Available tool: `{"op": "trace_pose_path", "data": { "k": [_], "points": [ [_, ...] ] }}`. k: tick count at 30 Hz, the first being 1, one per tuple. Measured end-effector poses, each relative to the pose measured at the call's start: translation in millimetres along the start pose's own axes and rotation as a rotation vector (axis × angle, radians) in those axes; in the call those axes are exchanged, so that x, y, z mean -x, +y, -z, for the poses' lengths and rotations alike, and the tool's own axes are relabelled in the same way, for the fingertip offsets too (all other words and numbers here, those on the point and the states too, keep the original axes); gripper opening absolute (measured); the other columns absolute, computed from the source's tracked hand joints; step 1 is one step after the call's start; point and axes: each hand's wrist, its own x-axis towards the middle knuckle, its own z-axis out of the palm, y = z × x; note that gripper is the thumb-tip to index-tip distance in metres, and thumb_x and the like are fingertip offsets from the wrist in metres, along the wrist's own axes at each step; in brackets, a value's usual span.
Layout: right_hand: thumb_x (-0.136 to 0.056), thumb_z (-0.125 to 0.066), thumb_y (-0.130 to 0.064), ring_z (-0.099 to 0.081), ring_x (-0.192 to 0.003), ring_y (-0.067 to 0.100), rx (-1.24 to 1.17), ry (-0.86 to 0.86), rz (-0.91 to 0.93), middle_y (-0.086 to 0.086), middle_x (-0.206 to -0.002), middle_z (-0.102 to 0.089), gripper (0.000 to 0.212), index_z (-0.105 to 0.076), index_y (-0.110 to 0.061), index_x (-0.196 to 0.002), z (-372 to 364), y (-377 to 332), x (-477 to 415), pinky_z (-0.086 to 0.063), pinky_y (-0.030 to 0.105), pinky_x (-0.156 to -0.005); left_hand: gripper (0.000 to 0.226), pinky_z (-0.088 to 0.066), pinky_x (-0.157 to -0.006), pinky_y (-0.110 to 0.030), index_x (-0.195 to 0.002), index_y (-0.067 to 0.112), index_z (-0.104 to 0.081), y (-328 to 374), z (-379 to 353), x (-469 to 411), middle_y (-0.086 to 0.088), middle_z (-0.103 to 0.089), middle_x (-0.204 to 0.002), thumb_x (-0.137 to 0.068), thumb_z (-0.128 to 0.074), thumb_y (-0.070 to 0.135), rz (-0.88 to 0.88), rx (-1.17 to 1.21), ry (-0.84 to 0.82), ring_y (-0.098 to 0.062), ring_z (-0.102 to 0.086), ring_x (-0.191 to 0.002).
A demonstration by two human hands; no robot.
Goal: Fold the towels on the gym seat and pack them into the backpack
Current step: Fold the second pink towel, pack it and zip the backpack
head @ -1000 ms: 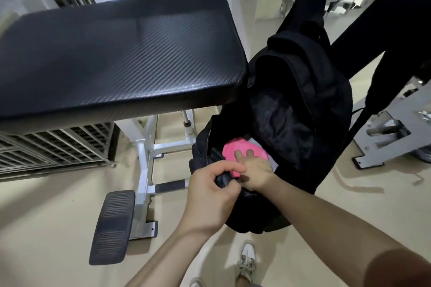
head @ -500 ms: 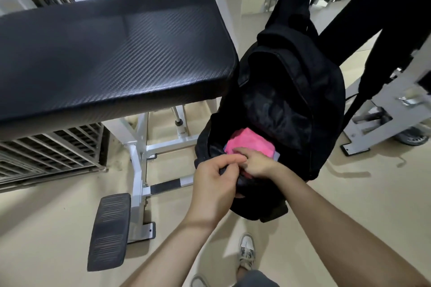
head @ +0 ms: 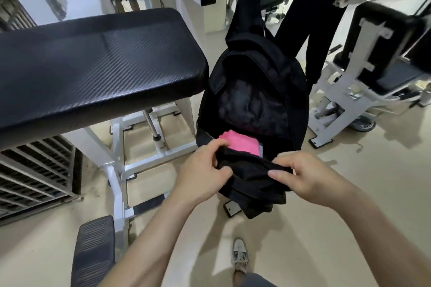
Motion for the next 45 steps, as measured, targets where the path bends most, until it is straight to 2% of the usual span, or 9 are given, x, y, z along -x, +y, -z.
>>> {"op": "trace_pose_path", "data": {
  "k": [4,8,13,16,19,21,27,36,45],
  "points": [
    [-0.093,-0.054,-0.029,-0.056,-0.080,0.010,0.157,0.080,-0.145,-0.008,-0.083,-0.058,0.010,-0.061,-0.025,-0.087,16,2,26,-0.044,0.032,-0.076,0.012,-0.046,-0.072,-0.037,-0.097,0.024,-0.065,2,-18,-16,-0.001,-0.066,-0.083,-0.091,-0.055,0.029,-0.231,-0.280,0.094,-0.022,-0.061,-0.083],
    [-0.084,-0.047,-0.058,-0.056,-0.103,0.014,0.528,0.062,-0.156,-0.013,-0.103,-0.060,0.039,-0.048,-0.040,-0.119,5,-6,16,-0.039,0.037,-0.083,0.013,-0.047,-0.068,-0.037,-0.082,0.021,-0.067,29,-51,-9,0.004,-0.065,-0.071,-0.086,-0.058,0.030,-0.263,-0.133,0.077,-0.021,-0.060,-0.074],
    [-0.087,-0.036,-0.051,-0.060,-0.068,0.012,0.200,0.127,-0.013,-0.004,-0.071,-0.064,0.036,-0.062,-0.025,-0.089,8,26,-12,-0.047,0.039,-0.063,0.024,-0.042,-0.054,-0.023,-0.090,0.019,-0.069,39,-53,-24,-0.002,-0.059,-0.056,-0.085,-0.056,0.000,0.024,0.545,-0.070,-0.010,-0.053,-0.050],
    [-0.093,-0.046,-0.041,-0.064,-0.078,0.007,-0.065,0.049,-0.053,-0.009,-0.079,-0.069,0.027,-0.066,-0.023,-0.091,25,39,-29,-0.052,0.037,-0.075,0.027,-0.043,-0.055,-0.021,-0.096,0.015,-0.066,10,-50,-61,-0.007,-0.061,-0.072,-0.087,-0.045,-0.002,0.357,0.780,0.383,-0.011,-0.055,-0.061],
    [-0.096,-0.052,-0.035,-0.062,-0.100,-0.004,-0.227,-0.016,-0.023,-0.019,-0.100,-0.071,0.026,-0.069,-0.026,-0.113,37,40,-51,-0.048,0.021,-0.091,0.020,-0.048,-0.067,-0.028,-0.110,0.020,-0.060,-31,-57,-110,-0.003,-0.065,-0.095,-0.099,-0.044,0.014,0.497,0.675,0.459,-0.014,-0.057,-0.076],
    [-0.097,-0.051,-0.034,-0.066,-0.092,0.006,-0.262,-0.064,0.022,-0.007,-0.093,-0.072,0.028,-0.070,-0.013,-0.104,42,42,-63,-0.051,0.032,-0.088,0.027,-0.053,-0.079,-0.035,-0.121,0.013,-0.060,-49,-63,-141,-0.007,-0.067,-0.106,-0.100,-0.045,0.021,0.544,0.690,0.345,-0.020,-0.063,-0.090],
    [-0.096,-0.053,-0.034,-0.052,-0.062,0.017,-0.360,-0.195,0.063,0.000,-0.064,-0.049,0.039,-0.054,-0.003,-0.072,57,47,-81,-0.048,0.043,-0.068,0.034,-0.036,-0.055,-0.029,-0.065,0.011,-0.062,-59,-65,-176,0.000,-0.055,-0.056,-0.093,-0.061,0.029,0.520,0.396,0.328,-0.017,-0.046,-0.058],
    [-0.094,-0.055,-0.037,-0.064,-0.088,-0.006,-0.158,0.012,0.044,-0.023,-0.087,-0.070,0.017,-0.069,-0.033,-0.103,78,64,-83,-0.052,0.025,-0.081,0.027,-0.035,-0.065,-0.035,-0.093,0.007,-0.054,-30,-30,-149,-0.017,-0.066,-0.095,-0.102,-0.037,0.026,0.271,-0.436,0.170,-0.038,-0.059,-0.094],
    [-0.092,-0.051,-0.019,-0.058,-0.076,0.010,0.004,0.084,-0.066,-0.009,-0.072,-0.061,0.013,-0.059,-0.025,-0.083,83,72,-87,-0.047,0.037,-0.073,0.033,-0.036,-0.059,-0.038,-0.071,0.013,-0.049,3,-4,-76,-0.003,-0.054,-0.060,-0.100,-0.044,0.027,0.133,-0.388,0.339,-0.031,-0.054,-0.067]
  ]
}}
